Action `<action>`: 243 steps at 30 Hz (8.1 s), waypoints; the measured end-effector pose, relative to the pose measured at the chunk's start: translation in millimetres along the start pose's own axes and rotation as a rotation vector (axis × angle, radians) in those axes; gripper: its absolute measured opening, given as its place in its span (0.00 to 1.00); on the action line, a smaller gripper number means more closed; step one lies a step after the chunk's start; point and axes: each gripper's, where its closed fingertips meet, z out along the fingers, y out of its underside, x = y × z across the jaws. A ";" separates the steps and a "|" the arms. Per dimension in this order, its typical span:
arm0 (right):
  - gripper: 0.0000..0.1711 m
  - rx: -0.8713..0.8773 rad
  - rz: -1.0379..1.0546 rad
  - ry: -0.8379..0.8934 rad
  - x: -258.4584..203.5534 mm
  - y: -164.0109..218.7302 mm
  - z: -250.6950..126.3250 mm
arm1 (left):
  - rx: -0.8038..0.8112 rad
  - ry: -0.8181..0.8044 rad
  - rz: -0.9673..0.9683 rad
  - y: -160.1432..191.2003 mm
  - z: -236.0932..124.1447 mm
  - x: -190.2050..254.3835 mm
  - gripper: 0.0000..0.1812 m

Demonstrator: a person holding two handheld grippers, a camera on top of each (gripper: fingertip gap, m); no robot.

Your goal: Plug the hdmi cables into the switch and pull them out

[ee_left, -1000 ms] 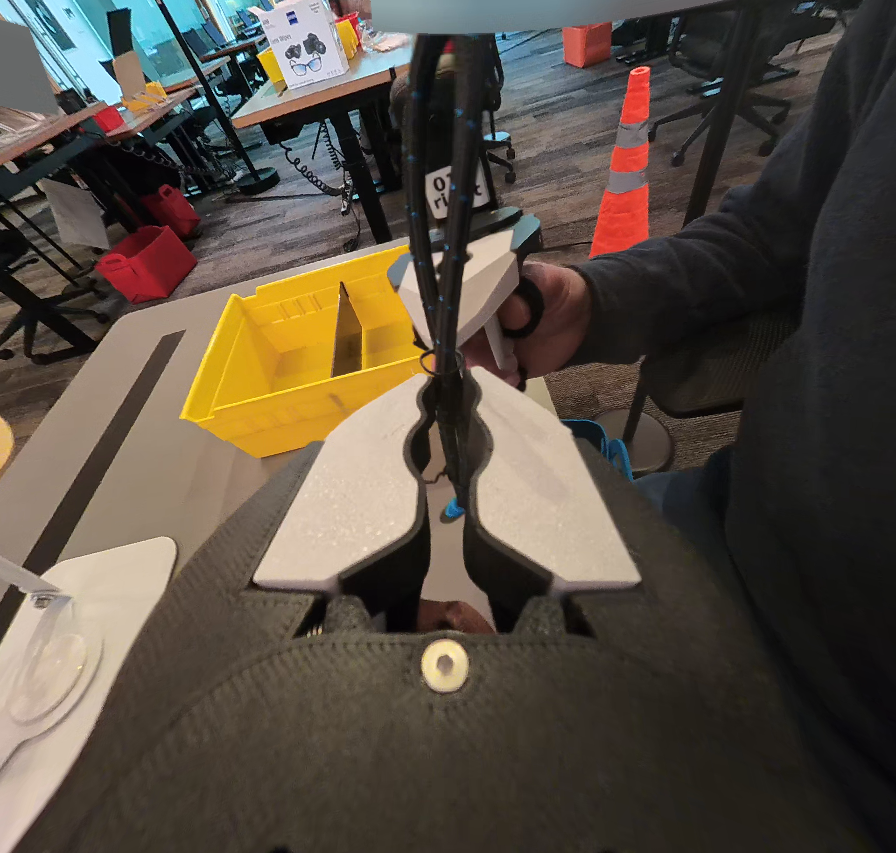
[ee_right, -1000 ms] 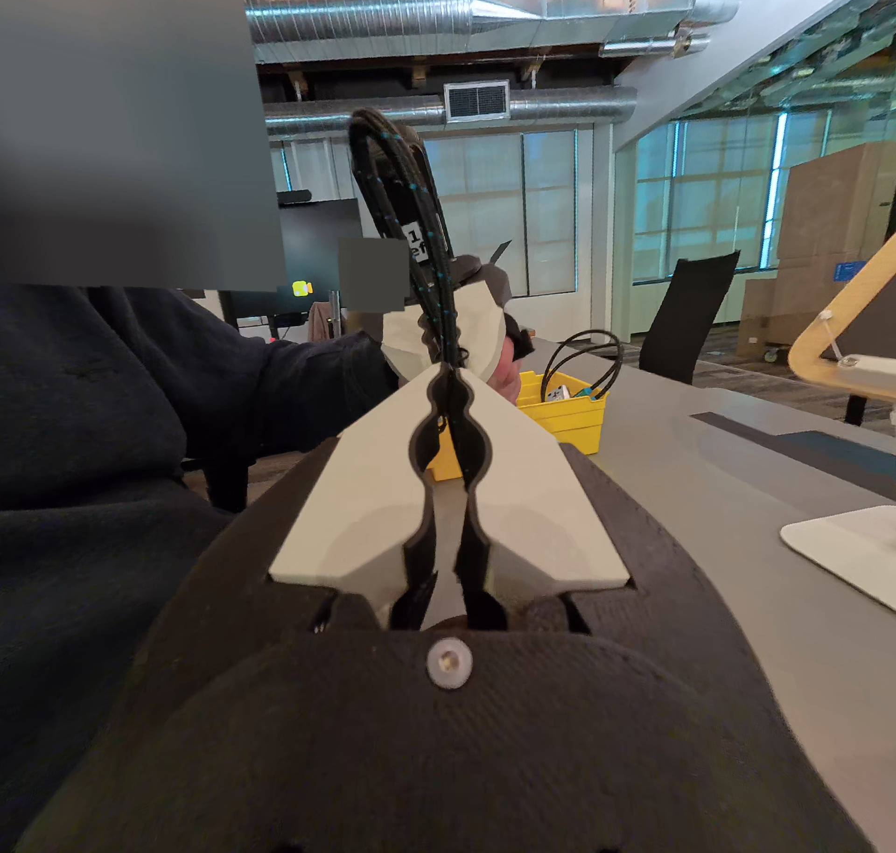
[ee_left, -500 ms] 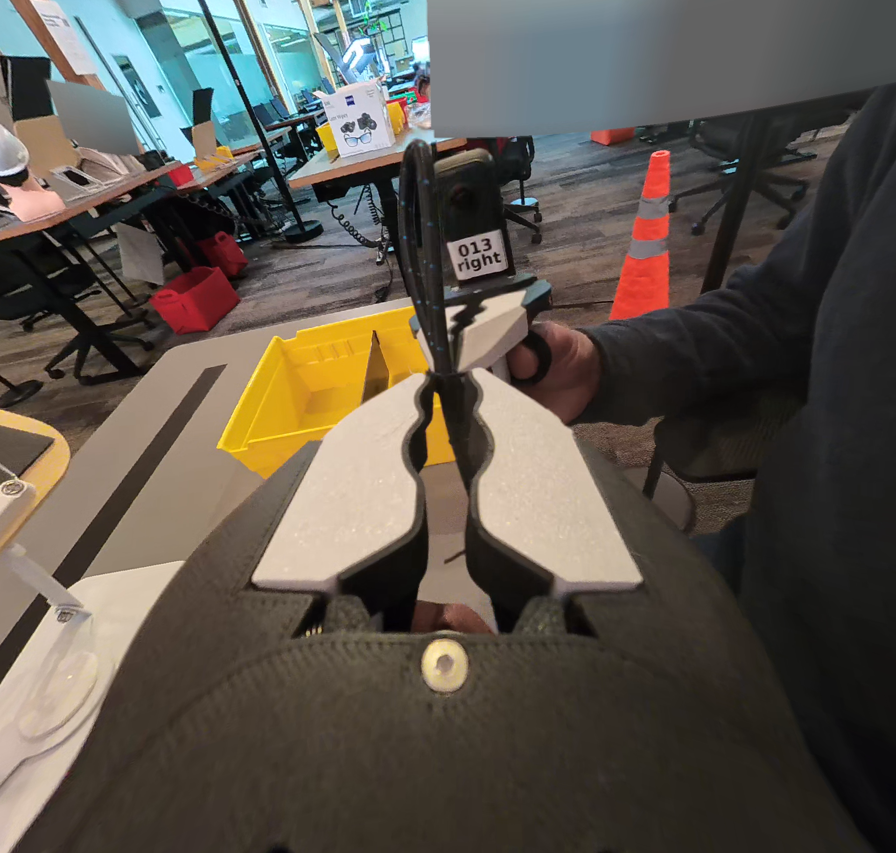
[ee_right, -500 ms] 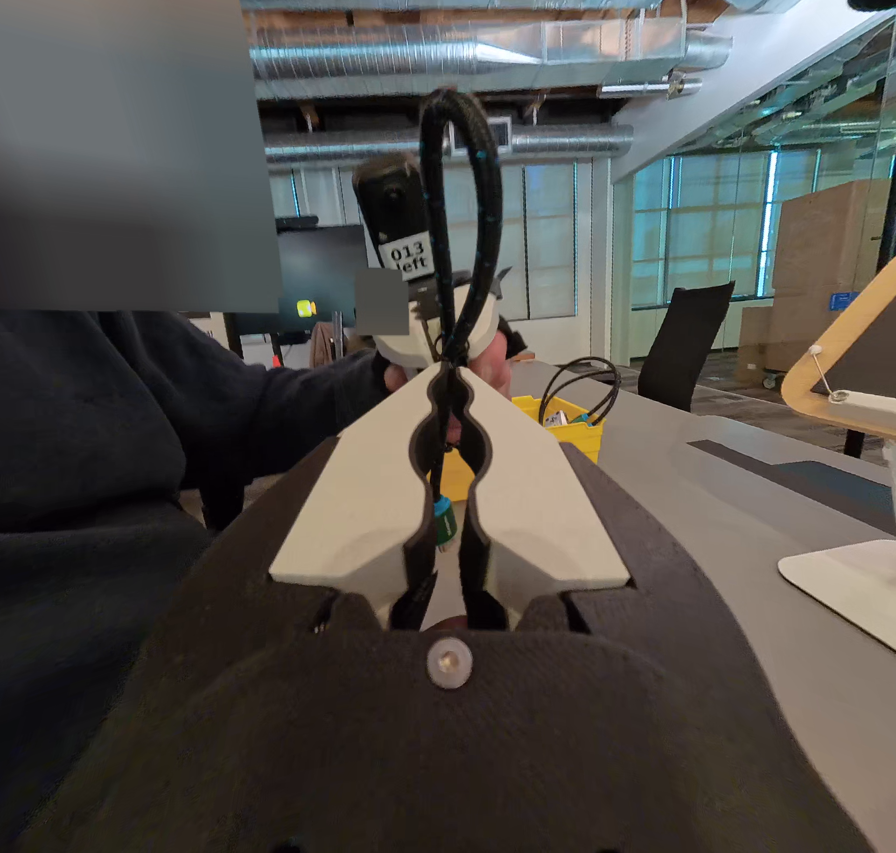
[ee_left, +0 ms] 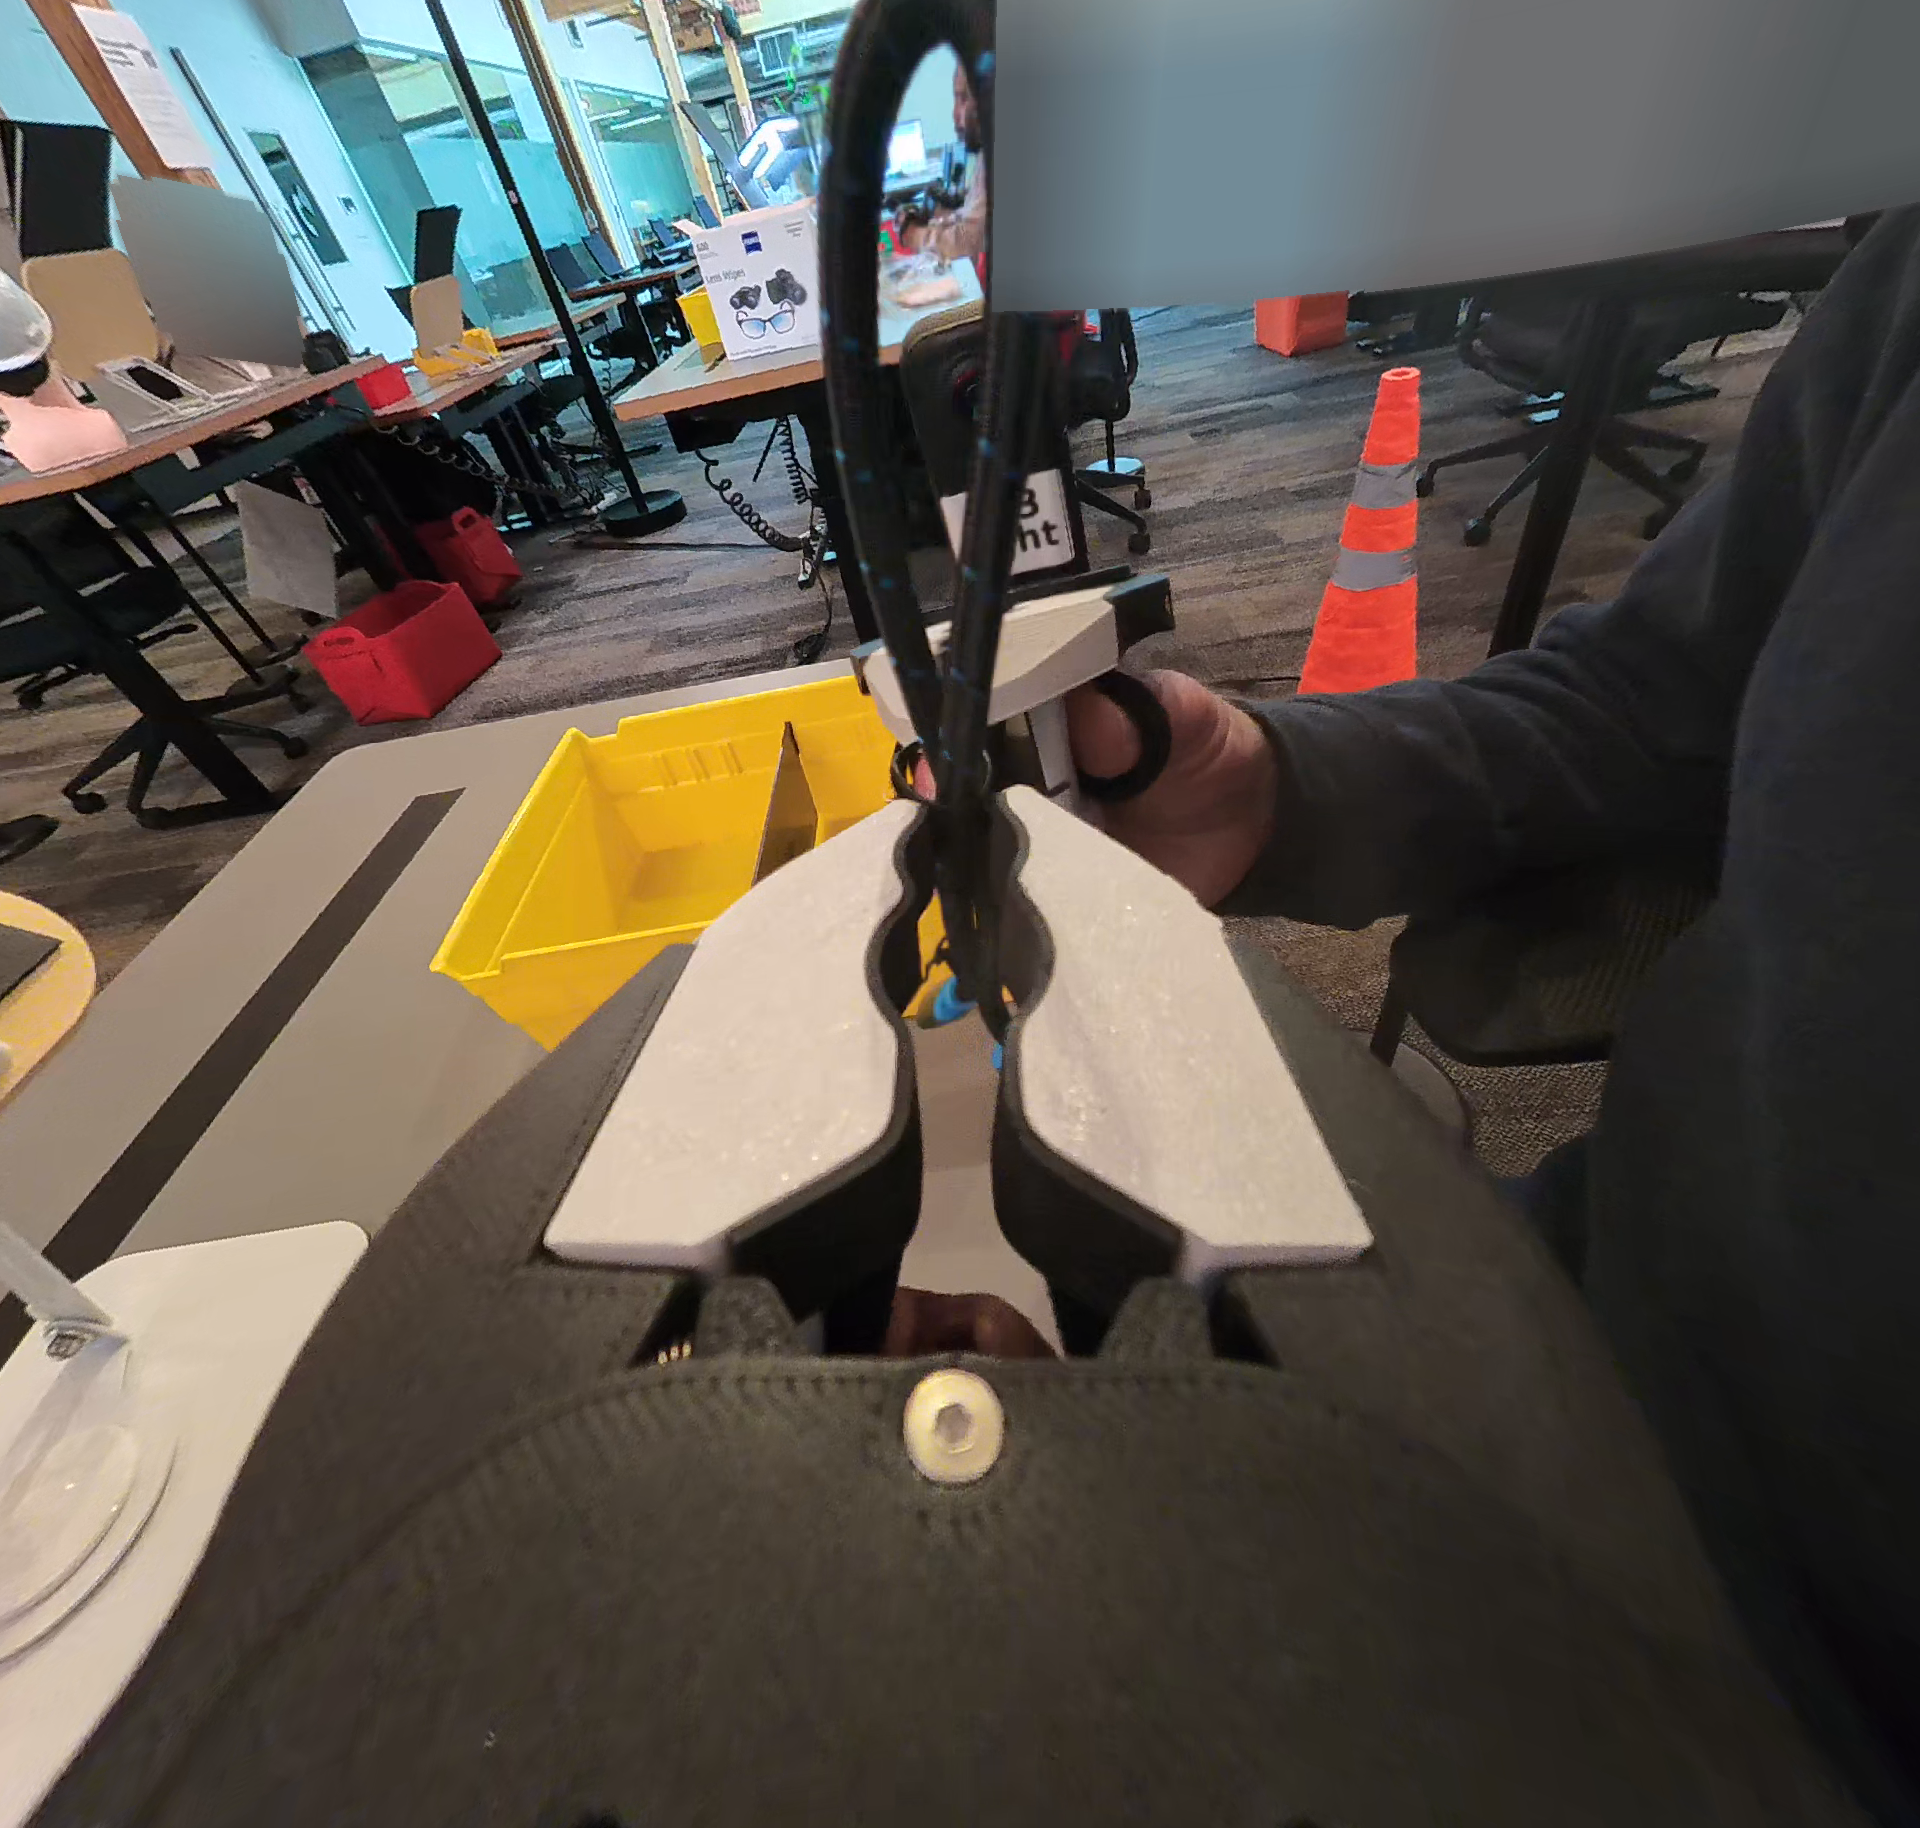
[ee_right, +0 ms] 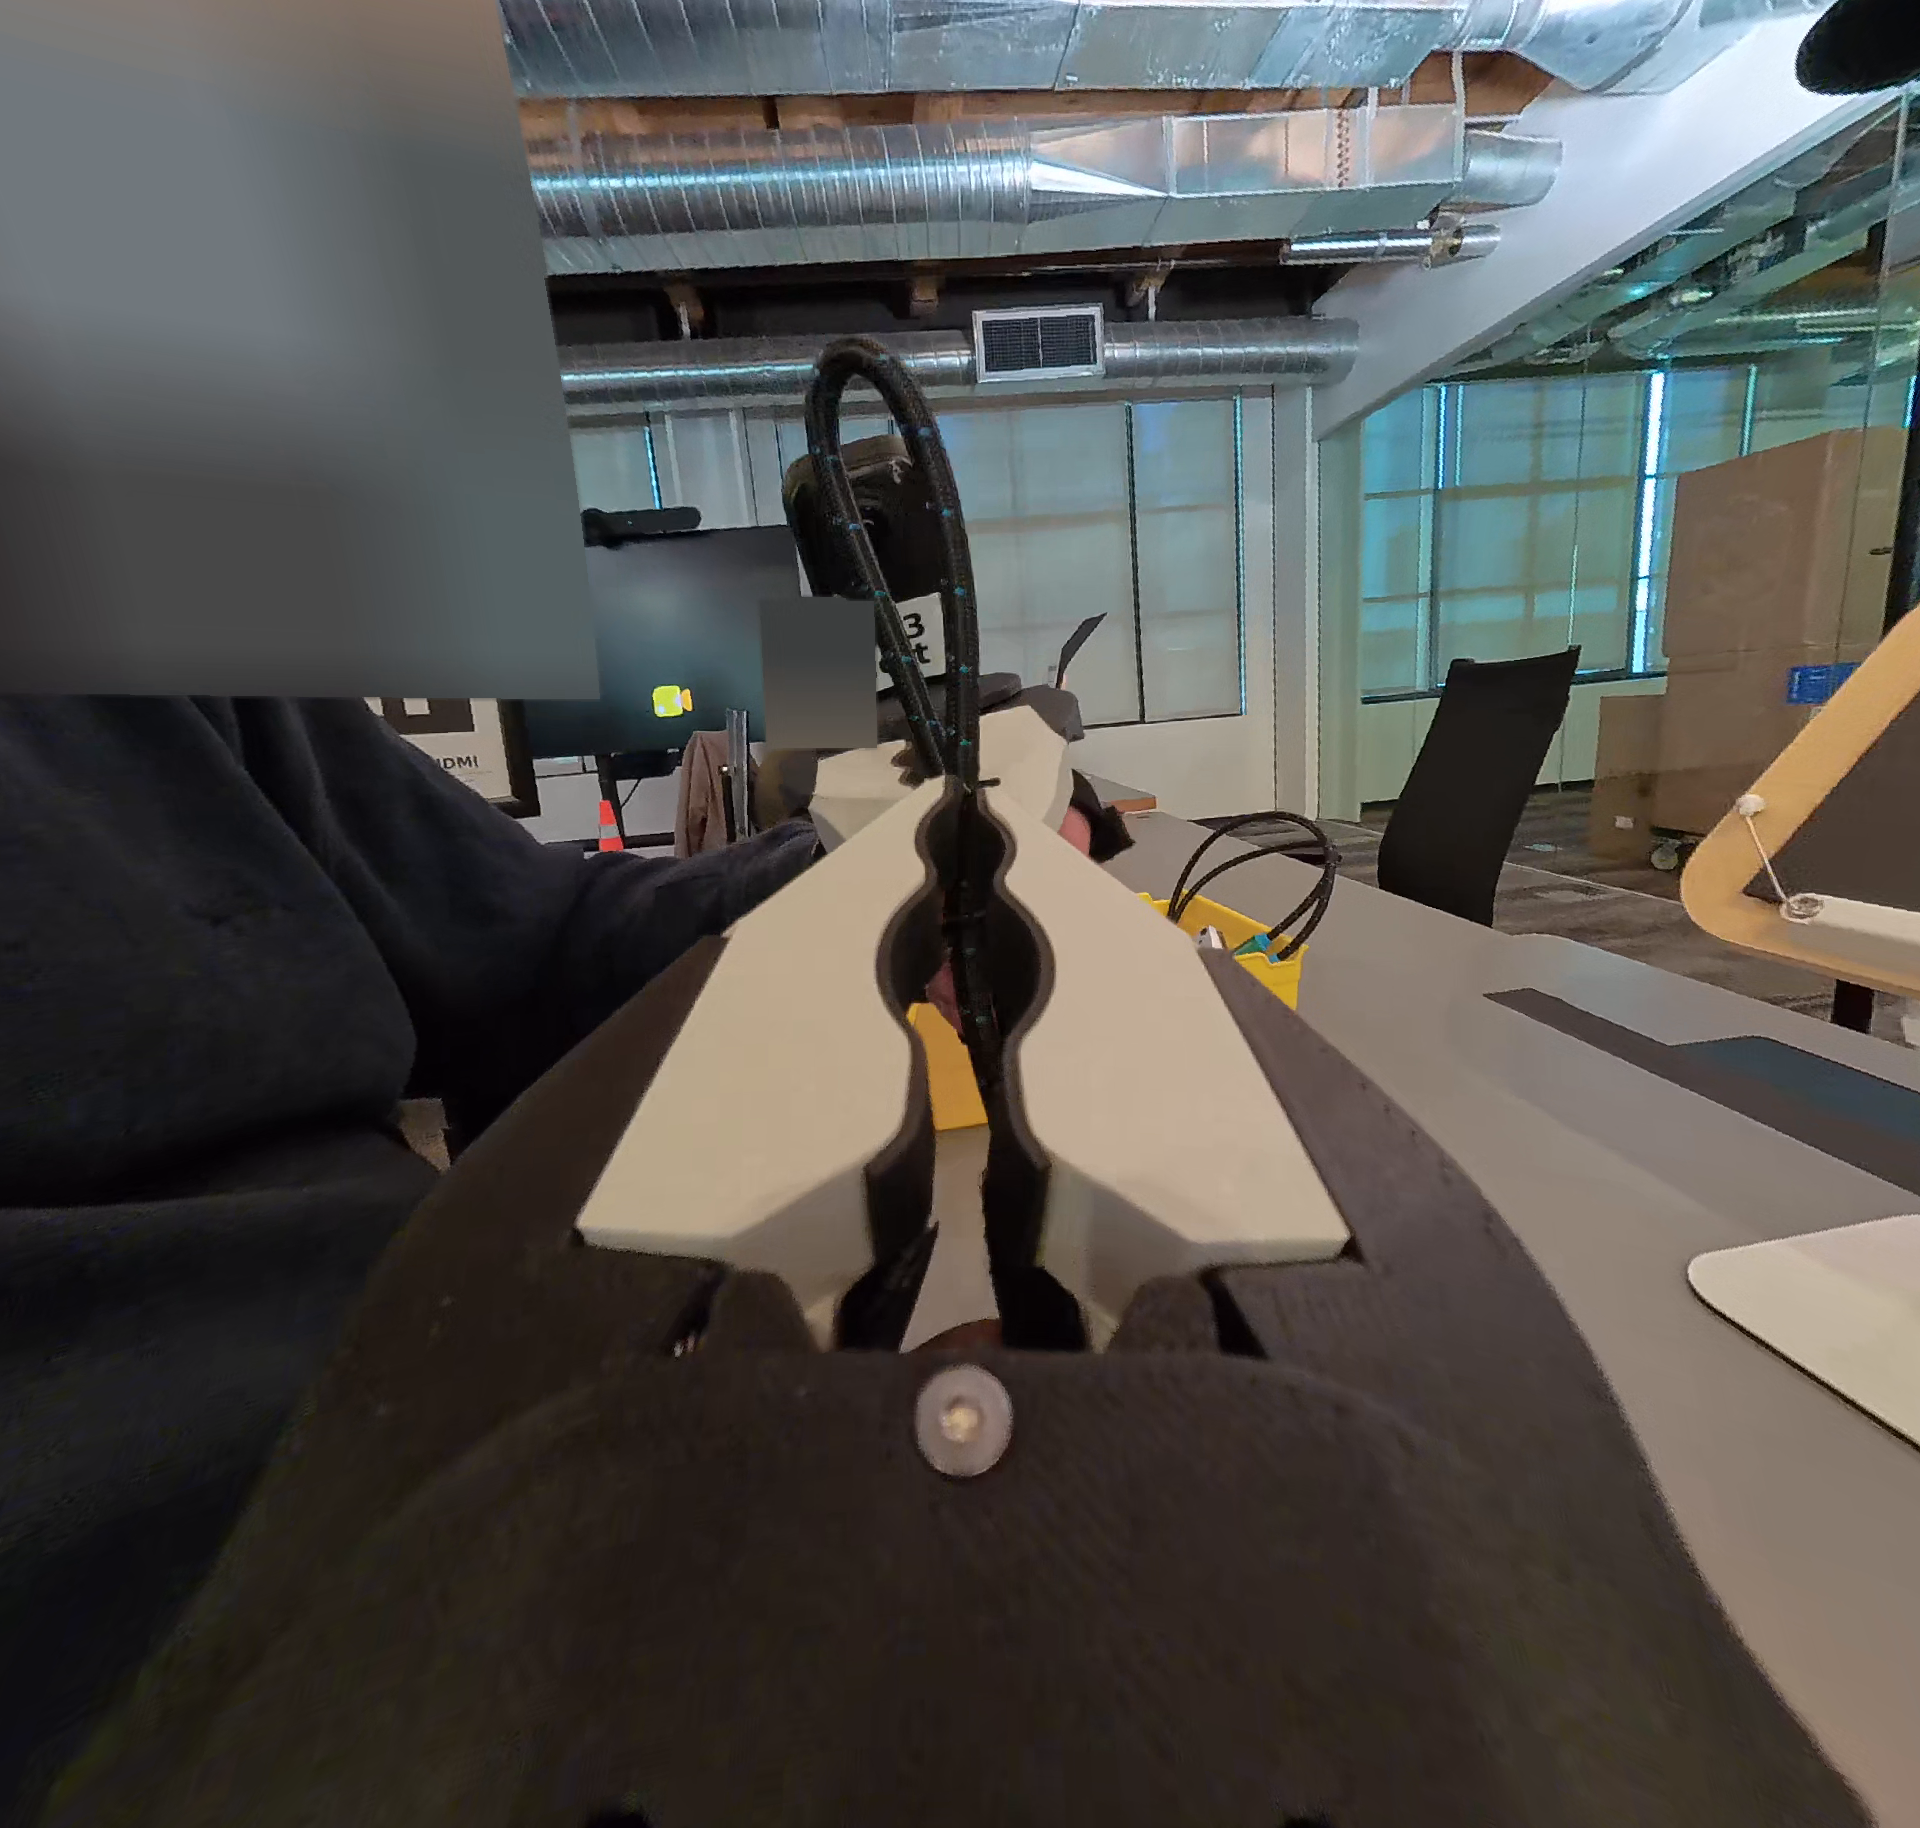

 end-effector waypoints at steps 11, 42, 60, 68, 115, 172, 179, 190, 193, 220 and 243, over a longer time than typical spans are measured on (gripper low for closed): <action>0.00 -0.036 -0.035 0.036 7.2 9.7 -1.6 | 0.048 -0.008 -0.105 15.0 0.3 -3.6 0.04; 0.00 -0.044 -0.009 0.029 7.0 18.0 1.0 | 0.099 -0.093 -0.089 -0.8 -3.6 -8.3 0.05; 0.00 -0.026 -0.050 0.062 10.1 9.6 -0.3 | 0.037 -0.125 -0.070 7.4 -0.7 -11.0 0.03; 0.04 -0.242 -0.404 0.209 15.4 15.0 -5.0 | -0.028 -0.187 -0.070 14.0 -1.7 -19.6 0.03; 0.00 -0.014 0.024 0.088 27.8 13.8 -0.7 | 0.067 -0.132 -0.178 31.9 7.9 -15.4 0.08; 0.02 -0.801 -0.794 0.447 87.1 87.1 -5.2 | -0.478 -0.618 -0.173 122.0 -27.1 -45.0 0.06; 0.00 -0.812 -0.677 0.448 92.5 93.8 -6.3 | -0.544 -0.646 -0.102 124.5 -34.3 -45.6 0.06; 0.00 -0.815 -0.600 0.515 106.2 89.9 -12.0 | -0.563 -0.652 -0.089 128.0 -40.1 -44.9 0.06; 0.00 -0.771 -0.560 0.477 99.3 80.8 -7.7 | -0.570 -0.658 -0.083 127.9 -42.4 -46.6 0.06; 0.00 -1.161 -0.064 0.344 106.8 144.7 -2.6 | -0.951 -0.833 0.367 157.7 -60.1 -54.2 0.06; 0.00 -1.250 -0.138 0.379 134.2 153.8 -7.6 | -0.946 -0.819 0.241 182.9 -71.9 -55.9 0.06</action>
